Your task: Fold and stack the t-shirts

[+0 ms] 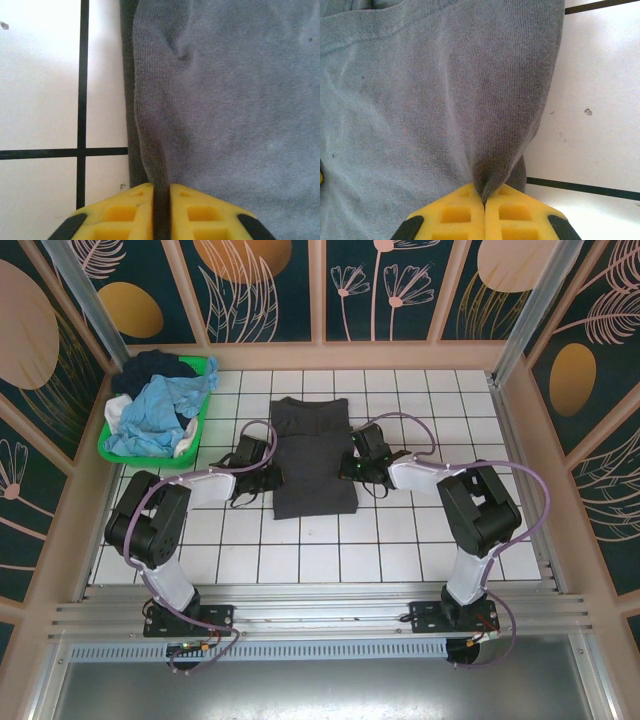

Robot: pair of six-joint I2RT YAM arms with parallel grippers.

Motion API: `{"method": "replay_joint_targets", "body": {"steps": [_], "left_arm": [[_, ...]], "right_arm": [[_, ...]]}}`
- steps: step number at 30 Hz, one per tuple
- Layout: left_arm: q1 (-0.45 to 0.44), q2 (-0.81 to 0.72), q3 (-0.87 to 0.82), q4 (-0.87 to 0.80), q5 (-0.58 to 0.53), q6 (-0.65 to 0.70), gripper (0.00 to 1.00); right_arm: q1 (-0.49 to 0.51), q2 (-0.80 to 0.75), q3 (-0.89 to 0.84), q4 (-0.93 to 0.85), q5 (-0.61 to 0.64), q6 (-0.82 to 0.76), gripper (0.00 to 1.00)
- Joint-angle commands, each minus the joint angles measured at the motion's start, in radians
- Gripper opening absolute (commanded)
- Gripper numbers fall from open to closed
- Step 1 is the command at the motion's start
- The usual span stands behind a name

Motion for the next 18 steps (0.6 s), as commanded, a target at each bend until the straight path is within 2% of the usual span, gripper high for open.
{"method": "replay_joint_targets", "body": {"steps": [1,8,11,18], "left_arm": [[-0.006,-0.047,0.001,-0.003,-0.023,-0.003,0.12],[-0.013,-0.076,-0.008,-0.023,-0.046,-0.006,0.09],[-0.014,-0.086,-0.018,-0.025,-0.041,-0.005,0.00],[-0.016,-0.208,-0.078,-0.015,-0.015,-0.026,0.00]], "right_arm": [[0.005,-0.039,-0.020,0.016,0.002,0.015,0.00],[0.005,-0.057,-0.032,0.020,-0.002,0.013,0.00],[0.003,-0.076,-0.048,0.028,-0.011,0.012,0.00],[0.009,-0.151,-0.103,0.056,-0.044,0.017,0.00]]}}
